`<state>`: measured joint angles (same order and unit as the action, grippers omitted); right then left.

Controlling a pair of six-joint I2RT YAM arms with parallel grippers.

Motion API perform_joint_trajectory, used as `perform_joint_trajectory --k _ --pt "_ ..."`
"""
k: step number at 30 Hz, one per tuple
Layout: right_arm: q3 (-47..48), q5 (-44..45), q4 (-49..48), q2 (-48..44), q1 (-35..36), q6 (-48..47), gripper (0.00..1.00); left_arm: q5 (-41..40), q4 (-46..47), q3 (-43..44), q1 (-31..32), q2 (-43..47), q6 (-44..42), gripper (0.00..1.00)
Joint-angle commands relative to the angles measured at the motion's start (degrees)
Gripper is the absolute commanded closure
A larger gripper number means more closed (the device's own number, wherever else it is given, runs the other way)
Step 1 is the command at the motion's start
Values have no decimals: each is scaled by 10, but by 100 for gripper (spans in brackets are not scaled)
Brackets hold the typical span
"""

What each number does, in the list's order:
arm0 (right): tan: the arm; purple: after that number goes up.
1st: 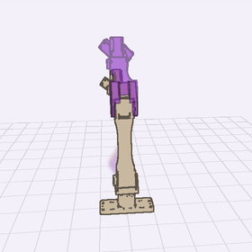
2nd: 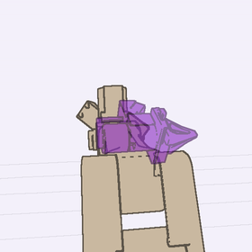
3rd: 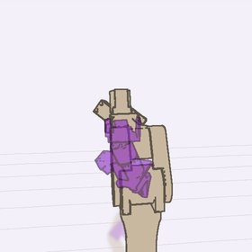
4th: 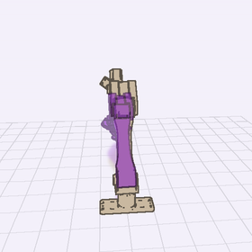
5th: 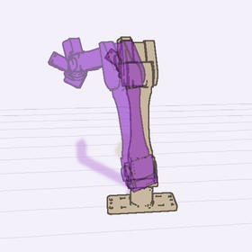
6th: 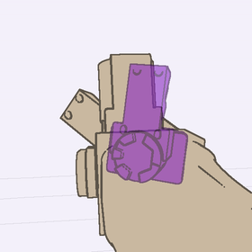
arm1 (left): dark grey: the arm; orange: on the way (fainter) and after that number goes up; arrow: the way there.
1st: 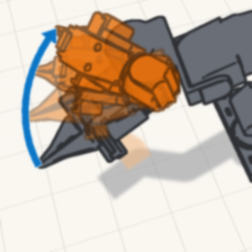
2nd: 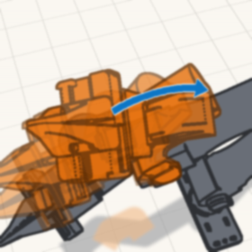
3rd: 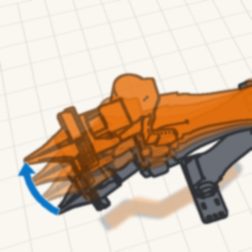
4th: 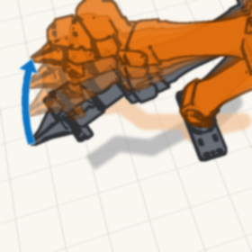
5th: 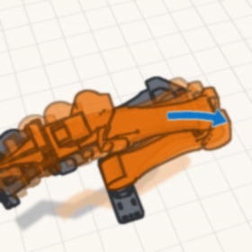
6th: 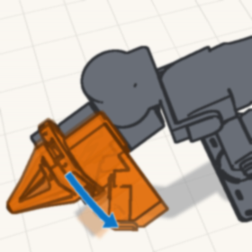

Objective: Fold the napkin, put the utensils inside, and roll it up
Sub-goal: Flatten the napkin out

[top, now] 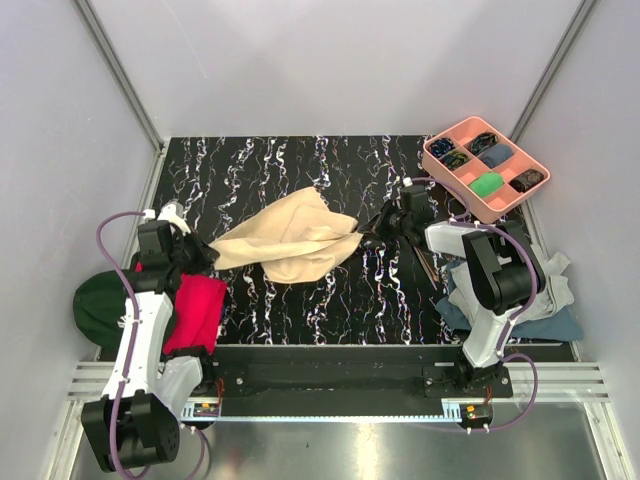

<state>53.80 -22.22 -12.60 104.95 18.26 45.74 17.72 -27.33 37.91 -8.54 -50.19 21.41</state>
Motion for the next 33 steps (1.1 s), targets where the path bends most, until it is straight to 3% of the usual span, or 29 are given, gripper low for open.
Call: perform_joint_trajectory --k 1,3,8,13,18,25,33 --pt "39 -10 11 -27 -8 -18 100 11 39 44 -3 -11 12 100" --pt "86 0 65 -47 -16 -44 100 36 51 87 -3 -37 27 100" --pt "256 76 249 -121 -24 -129 100 65 52 294 -12 -100 50 100" --pt "362 144 329 -191 -24 -196 100 96 62 461 -44 -144 80 100" --pt "332 166 341 -271 -24 -209 100 141 77 469 -66 -139 102 100" --pt "300 193 372 -409 -24 -243 100 157 84 442 -68 -43 92 100" --pt "361 174 401 -410 -24 -250 100 171 60 477 -68 -53 111 100"
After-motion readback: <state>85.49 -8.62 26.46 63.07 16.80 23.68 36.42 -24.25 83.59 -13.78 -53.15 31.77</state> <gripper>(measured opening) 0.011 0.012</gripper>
